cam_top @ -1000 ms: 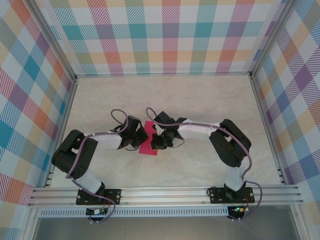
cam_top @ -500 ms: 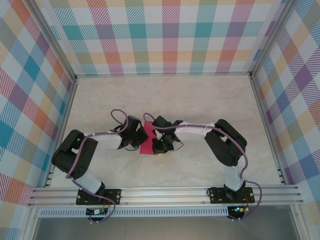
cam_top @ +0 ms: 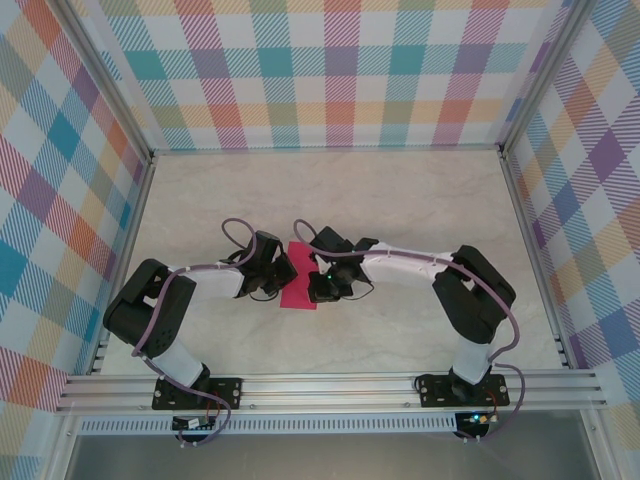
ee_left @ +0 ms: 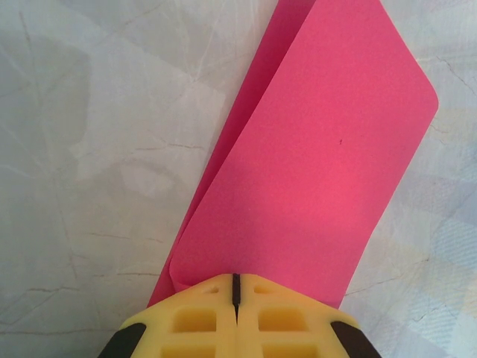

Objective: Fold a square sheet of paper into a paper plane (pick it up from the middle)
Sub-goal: Fold the triangle a second time at the center of the table.

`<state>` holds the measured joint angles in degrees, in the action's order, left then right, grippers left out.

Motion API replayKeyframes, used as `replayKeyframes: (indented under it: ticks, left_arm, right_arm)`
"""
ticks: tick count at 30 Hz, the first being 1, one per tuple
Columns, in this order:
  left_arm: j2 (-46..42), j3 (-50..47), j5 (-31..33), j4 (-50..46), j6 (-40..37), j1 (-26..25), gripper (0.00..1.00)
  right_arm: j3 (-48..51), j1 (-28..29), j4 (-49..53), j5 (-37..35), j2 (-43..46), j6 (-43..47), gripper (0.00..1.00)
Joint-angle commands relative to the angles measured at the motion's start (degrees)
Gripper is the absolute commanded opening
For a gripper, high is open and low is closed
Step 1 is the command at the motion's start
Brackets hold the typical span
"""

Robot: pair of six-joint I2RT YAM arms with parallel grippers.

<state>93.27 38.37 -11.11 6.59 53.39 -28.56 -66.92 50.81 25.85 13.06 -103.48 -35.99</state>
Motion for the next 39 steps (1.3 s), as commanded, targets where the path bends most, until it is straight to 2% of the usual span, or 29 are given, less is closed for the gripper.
replayKeyframes:
  ticks: [1,12,20,24,30,39]
  left_arm:
    - [3.9,-2.5,1.7,-7.0,0.0,0.6,0.05]
    - [3.7,-2.5,1.7,-7.0,0.1,0.5,0.05]
    - [4.0,-2.8,2.2,-7.3,-0.4,0.7,0.05]
    - [4.0,-3.0,2.1,-7.0,-0.4,0.8,0.05]
    - [3.7,-2.9,1.6,-6.6,-0.3,0.8,0.05]
    - [3.7,-2.5,0.3,-6.2,-0.1,0.7,0.05]
  right_arm:
    - [-3.3,0.2,-1.0,1.5,-2.7,0.0,0.10]
    - [-3.6,-0.5,-3.1,1.7,-10.3,-0.7,0.09]
    - [7.6,-1.5,-4.3,6.1,-4.9,-0.4,0.09]
    - [9.7,-1.5,-2.4,7.1,-1.1,1.2,0.09]
    - [4.5,-1.6,-3.0,5.6,1.4,1.8,0.10]
    - [-3.8,-2.1,-6.1,4.6,-8.4,0.5,0.09]
